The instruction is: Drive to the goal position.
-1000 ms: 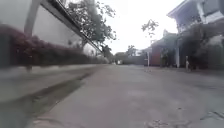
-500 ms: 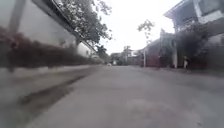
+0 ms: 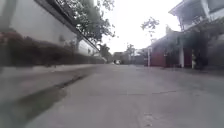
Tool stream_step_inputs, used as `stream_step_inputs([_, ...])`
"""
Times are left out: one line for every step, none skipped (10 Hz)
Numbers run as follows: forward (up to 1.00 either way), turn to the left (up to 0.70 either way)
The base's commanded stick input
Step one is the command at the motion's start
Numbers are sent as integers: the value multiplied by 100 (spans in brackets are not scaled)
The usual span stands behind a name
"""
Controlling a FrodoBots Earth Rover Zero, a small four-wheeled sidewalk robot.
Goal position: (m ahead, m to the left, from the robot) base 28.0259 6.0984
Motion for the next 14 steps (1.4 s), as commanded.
stream_step_inputs([100,0])
stream_step_inputs([100,0])
stream_step_inputs([100,0])
stream_step_inputs([100,0])
stream_step_inputs([100,0])
stream_step_inputs([100,0])
stream_step_inputs([100,0])
stream_step_inputs([100,0])
stream_step_inputs([100,0])
stream_step_inputs([100,0])
stream_step_inputs([100,0])
stream_step_inputs([100,0])
stream_step_inputs([100,-13])
stream_step_inputs([100,-26])
